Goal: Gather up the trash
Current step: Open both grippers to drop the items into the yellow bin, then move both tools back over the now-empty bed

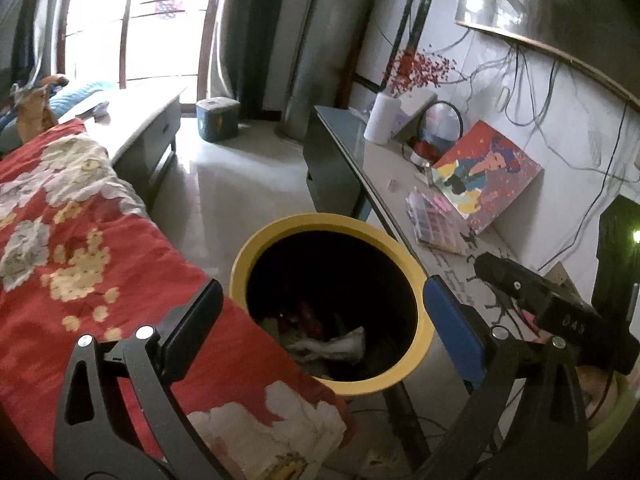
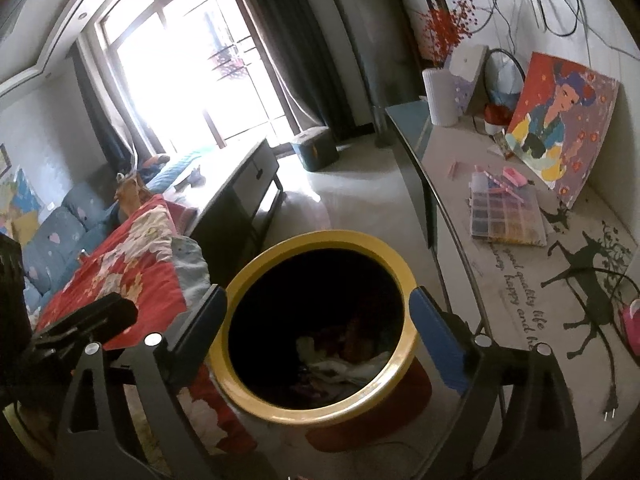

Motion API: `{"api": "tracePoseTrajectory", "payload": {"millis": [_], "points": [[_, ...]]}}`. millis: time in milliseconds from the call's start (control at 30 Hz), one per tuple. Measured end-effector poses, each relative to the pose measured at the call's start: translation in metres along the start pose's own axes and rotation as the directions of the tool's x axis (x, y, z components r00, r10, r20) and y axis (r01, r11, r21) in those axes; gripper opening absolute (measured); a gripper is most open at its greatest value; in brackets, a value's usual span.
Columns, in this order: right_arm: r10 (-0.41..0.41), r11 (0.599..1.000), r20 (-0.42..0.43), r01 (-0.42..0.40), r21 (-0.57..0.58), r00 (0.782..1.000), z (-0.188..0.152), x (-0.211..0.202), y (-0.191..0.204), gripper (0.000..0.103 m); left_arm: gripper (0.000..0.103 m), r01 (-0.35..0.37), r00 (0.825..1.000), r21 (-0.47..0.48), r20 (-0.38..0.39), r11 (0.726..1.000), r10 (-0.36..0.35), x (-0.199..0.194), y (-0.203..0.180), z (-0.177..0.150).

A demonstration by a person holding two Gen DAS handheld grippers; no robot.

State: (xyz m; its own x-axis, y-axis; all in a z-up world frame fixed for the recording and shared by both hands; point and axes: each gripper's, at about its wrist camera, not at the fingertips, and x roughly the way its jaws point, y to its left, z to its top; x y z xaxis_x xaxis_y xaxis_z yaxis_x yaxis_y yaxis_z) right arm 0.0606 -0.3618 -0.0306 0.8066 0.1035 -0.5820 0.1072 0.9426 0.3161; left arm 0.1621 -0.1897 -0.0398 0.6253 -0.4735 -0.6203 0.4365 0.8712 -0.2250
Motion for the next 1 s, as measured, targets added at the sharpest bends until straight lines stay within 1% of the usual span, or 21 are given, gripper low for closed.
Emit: {"api": "tracePoseTrajectory", "payload": {"millis": [233,500,767,933,1000], "points": [[0.019,0.999,0.031,-0.018,-0.049,0.999,-0.002,-0.015,0.027,0.096,0.092,-0.033,0.999,-0.033,0.039,0.999,0.035,-0.029,0.017,-0.002],[0.049,0.991,0.075,-0.039,-0.125,0.996,-0.009,-0.030,0.071,0.096,0.092,-0.097,0.991,-0.072,0.081,0.993,0.103,-0.064,0.041,-0.010],[0.089,0.973,0.141,-0.056,-0.224,0.986,-0.025,-0.043,0.119,0.096,0.092,-0.174,0.975,-0.109,0.119,0.979,0.186,-0.098,0.067,-0.024],[0.107,0.954,0.185,-0.049,-0.297,0.977,-0.039,-0.050,0.145,0.096,0.092,-0.222,0.961,-0.117,0.142,0.968,0.237,-0.119,0.079,-0.035],[0.111,0.952,0.197,-0.047,-0.304,0.974,-0.043,-0.052,0.151,0.096,0.092,-0.236,0.955,-0.123,0.154,0.964,0.253,-0.127,0.084,-0.040]]}}
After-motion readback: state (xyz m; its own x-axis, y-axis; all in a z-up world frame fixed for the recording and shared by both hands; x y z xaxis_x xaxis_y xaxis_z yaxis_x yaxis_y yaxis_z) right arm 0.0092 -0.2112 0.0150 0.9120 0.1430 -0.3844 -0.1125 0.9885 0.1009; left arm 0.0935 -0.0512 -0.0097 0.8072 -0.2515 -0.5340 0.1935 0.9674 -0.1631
